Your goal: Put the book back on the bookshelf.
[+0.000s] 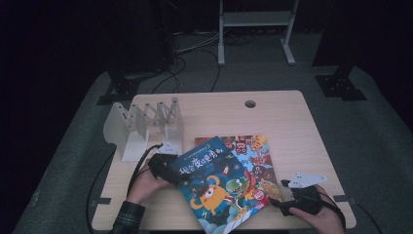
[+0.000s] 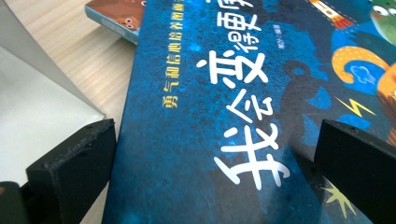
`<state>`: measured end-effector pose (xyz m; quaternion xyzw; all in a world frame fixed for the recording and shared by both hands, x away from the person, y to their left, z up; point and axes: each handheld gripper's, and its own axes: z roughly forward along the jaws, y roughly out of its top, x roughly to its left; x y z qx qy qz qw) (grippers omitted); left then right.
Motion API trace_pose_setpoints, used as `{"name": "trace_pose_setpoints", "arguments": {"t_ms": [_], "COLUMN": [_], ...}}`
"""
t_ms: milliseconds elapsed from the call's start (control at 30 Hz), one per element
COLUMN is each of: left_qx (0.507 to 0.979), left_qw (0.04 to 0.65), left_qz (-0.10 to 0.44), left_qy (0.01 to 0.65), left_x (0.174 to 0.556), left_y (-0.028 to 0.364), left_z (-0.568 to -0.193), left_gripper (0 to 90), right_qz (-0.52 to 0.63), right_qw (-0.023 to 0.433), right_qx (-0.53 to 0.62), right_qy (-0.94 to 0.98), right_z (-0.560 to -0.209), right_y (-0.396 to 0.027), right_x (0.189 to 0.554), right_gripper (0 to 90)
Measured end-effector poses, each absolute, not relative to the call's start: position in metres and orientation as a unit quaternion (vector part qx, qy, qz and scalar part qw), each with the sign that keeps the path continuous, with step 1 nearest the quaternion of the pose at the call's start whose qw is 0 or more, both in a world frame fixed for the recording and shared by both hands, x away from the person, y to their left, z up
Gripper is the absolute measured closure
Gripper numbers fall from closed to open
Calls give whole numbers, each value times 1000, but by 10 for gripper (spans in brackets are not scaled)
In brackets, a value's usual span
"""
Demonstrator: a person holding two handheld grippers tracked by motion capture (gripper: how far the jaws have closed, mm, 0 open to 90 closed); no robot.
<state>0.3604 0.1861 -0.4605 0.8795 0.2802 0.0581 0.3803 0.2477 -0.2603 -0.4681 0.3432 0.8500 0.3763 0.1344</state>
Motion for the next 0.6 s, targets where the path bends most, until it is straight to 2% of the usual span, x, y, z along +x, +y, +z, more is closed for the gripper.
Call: {"name": "trace_pose_setpoints", "arguments": {"t_ms": [600], "left_qx": [889], "left_qw": [371], "left_qz": [37], "left_qy": [265], "left_x": [348], "left_y": [185], "left_z": [-459], "left_gripper": [0], "right_qz": [351], "right_qw": [167], "right_qx": [384], "right_qy": [837], "right_z": [-465], "right_y": [-270], "right_x": [291], "right_gripper": [215]}}
